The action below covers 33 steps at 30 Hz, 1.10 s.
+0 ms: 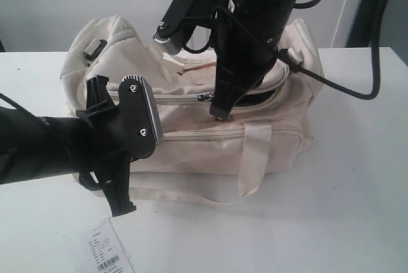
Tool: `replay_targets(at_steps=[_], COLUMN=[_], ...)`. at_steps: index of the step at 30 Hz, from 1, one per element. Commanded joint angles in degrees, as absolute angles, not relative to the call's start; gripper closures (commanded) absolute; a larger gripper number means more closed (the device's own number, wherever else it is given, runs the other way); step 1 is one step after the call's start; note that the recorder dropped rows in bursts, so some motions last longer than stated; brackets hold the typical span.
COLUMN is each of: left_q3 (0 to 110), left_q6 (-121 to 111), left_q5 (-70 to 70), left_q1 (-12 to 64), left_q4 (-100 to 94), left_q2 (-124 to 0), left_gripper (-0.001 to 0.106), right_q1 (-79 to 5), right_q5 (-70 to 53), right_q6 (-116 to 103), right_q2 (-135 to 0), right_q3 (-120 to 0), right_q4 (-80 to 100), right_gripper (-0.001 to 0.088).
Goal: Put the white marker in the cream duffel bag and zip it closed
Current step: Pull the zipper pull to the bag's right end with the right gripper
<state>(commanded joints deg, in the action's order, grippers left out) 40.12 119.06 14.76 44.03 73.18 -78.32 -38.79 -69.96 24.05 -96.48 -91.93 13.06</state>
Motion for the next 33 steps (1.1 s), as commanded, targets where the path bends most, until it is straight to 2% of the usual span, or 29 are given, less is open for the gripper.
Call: replay_targets(at_steps=[33], left_q3=[40.1], left_q6=[118.7], left_q5=[14.5], left_q1=[44.0], left_q4=[73.2], left_q2=[-78.3], left_gripper=[0.105], right_q1=[-36.6], right_q5=[-70.0], right_q6=[23.3], right_q2=[-93.8], right_q3=[-91.9], right_q4=[13.1], right_gripper=[0.0868])
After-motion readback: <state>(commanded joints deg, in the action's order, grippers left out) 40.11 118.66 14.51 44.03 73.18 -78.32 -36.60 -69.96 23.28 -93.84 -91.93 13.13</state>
